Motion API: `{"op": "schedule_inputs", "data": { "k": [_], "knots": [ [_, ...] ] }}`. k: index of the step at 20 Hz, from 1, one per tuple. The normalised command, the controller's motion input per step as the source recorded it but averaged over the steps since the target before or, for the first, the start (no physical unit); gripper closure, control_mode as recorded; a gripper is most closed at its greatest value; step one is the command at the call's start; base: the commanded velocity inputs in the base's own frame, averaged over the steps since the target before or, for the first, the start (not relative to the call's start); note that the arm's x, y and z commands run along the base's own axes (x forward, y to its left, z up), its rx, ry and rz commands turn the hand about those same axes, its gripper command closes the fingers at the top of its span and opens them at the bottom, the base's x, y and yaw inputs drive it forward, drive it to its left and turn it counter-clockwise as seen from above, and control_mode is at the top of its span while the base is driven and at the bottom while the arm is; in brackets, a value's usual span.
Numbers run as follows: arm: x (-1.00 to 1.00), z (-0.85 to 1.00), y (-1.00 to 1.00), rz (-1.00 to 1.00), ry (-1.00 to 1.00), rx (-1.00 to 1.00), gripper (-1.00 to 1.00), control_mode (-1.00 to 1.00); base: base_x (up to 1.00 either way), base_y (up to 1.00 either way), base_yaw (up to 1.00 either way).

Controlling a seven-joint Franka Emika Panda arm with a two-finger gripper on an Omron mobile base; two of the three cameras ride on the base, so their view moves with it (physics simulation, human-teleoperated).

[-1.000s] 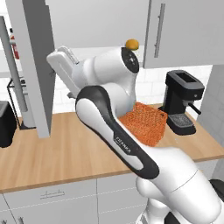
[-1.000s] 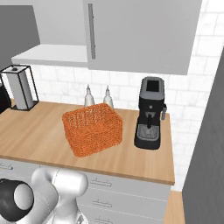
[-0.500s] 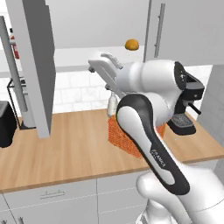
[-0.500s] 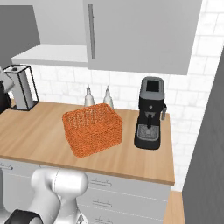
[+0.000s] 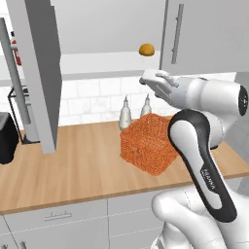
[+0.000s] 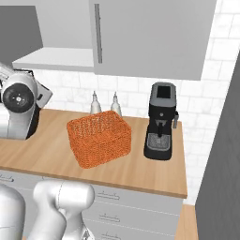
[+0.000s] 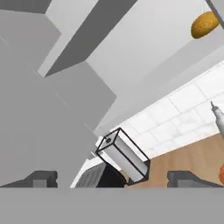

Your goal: Open the cabinet, pick up the bread from the cabinet and place it in the basket. Then move the basket to the dining counter.

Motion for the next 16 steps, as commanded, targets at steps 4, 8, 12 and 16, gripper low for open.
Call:
{"op": "schedule_inputs", "data": {
  "k": [4,8,12,16],
  "knots": [
    [0.00,0.22,-1.00,-0.18,0.08,-0.29,-1.00,-1.00,0.00,0.00,0.00],
    [0.00,0.04,-0.99,-0.23,0.07,-0.36,-1.00,-1.00,0.00,0.00,0.00],
    [0.22,0.01,-0.38,-0.23,-0.02,-0.33,-1.00,-1.00,0.00,0.00,0.00],
    [0.59,0.05,-0.03,-0.29,-0.01,-0.33,-1.00,-1.00,0.00,0.00,0.00]
  ]
}}
